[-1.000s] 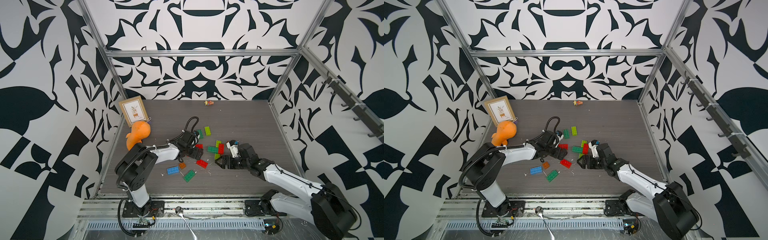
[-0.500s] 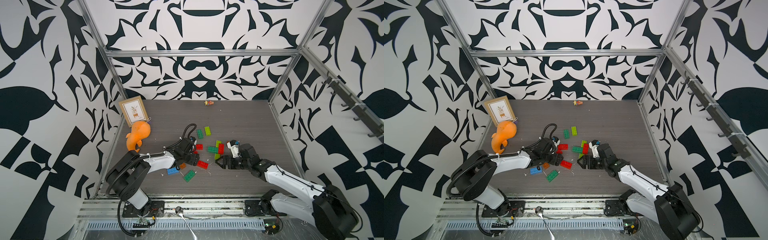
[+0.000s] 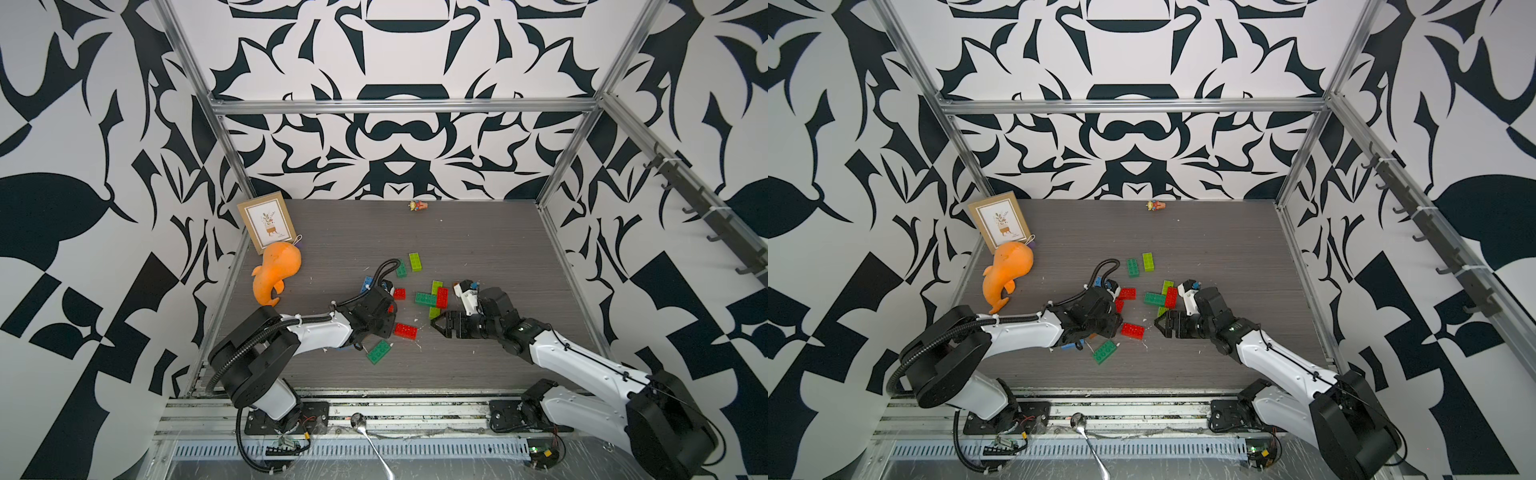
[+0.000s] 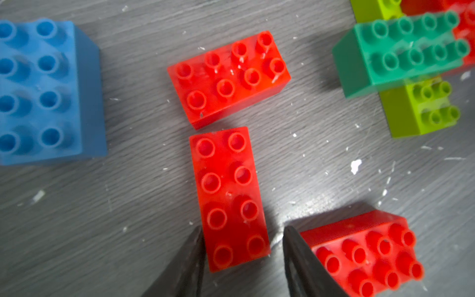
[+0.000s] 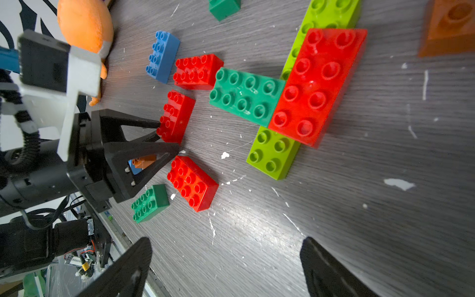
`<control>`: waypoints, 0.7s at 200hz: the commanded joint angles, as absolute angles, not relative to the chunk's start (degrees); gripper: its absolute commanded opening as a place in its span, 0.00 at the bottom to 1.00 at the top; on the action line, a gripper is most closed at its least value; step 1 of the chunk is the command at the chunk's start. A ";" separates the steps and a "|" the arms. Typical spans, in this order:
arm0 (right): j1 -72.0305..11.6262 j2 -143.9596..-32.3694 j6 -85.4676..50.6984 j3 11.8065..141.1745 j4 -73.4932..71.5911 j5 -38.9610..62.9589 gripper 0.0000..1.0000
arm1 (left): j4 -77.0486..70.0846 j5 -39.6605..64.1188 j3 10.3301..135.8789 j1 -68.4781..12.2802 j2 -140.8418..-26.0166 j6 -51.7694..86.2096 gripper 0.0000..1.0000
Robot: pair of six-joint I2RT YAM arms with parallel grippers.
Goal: Assemble a small pinwheel with lego
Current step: Pick up the lego brick from the center of the board.
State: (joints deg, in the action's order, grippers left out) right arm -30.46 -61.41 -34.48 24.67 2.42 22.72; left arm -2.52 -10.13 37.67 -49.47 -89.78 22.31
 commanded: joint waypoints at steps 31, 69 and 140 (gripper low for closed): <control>-30.30 -61.34 -34.83 24.42 1.18 22.63 0.93 | 3.87 -14.06 37.23 -52.56 -94.51 25.25 0.44; -30.24 -62.47 -35.07 24.17 0.22 21.91 0.93 | 3.19 -15.06 37.24 -53.85 -95.32 26.68 0.42; -30.33 -70.84 -37.49 23.64 -9.70 21.37 0.92 | -4.70 -12.15 30.38 -54.07 -83.28 30.30 0.28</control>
State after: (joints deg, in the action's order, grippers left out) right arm -30.46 -68.12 -35.92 23.75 -2.98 21.82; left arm -5.80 -16.56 34.39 -53.76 -88.14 28.08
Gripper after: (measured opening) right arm 0.926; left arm 0.356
